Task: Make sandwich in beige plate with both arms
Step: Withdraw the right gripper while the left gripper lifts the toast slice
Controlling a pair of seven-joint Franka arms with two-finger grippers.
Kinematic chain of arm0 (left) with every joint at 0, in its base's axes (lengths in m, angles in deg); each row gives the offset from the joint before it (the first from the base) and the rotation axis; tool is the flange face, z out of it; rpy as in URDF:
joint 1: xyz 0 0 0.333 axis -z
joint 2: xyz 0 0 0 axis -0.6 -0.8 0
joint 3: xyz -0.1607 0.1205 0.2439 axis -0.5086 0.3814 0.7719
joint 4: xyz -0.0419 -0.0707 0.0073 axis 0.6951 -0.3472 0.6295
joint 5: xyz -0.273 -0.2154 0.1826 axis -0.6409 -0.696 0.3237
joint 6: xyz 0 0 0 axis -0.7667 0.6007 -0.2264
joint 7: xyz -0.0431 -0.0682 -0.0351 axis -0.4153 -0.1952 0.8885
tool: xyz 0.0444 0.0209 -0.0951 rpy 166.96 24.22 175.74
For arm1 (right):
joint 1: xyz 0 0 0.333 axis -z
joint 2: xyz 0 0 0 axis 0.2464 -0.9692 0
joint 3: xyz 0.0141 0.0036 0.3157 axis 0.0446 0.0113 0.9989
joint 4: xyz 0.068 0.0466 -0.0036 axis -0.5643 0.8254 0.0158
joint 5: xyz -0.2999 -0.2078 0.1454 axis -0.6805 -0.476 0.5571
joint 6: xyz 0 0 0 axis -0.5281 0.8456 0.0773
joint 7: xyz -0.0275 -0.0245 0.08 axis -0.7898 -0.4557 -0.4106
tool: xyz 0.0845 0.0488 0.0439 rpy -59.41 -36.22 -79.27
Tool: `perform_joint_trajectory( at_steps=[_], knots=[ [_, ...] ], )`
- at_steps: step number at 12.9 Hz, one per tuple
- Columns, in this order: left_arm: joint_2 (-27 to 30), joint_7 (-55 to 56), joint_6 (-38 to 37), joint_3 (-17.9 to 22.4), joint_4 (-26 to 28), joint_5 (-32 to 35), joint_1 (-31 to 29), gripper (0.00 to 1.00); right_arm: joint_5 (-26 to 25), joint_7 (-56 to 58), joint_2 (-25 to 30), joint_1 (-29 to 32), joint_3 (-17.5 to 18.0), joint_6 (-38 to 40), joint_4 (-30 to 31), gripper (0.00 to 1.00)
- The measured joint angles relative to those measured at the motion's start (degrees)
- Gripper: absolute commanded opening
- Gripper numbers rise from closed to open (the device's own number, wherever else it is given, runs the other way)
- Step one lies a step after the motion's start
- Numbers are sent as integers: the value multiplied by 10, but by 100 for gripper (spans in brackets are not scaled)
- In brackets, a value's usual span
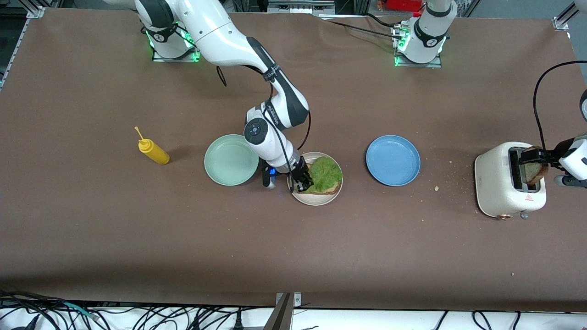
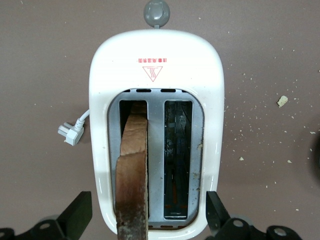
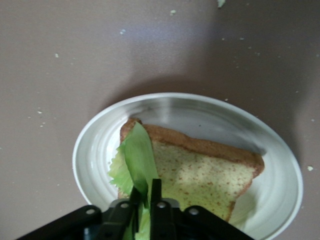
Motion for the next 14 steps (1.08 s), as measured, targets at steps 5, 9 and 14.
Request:
perform_joint_trajectory(
  at_steps=[5,9,14],
  knots=[
    [0,0,0,0,0,0,0,100,-17,1,14,0,-45,82,-25,99],
    [0,0,0,0,0,0,0,100,-48,61,94,7,-105,251,-37,99],
    [-3,0,0,0,2,0,0,63,-51,314,168,13,-243,489,-36,99]
  ],
)
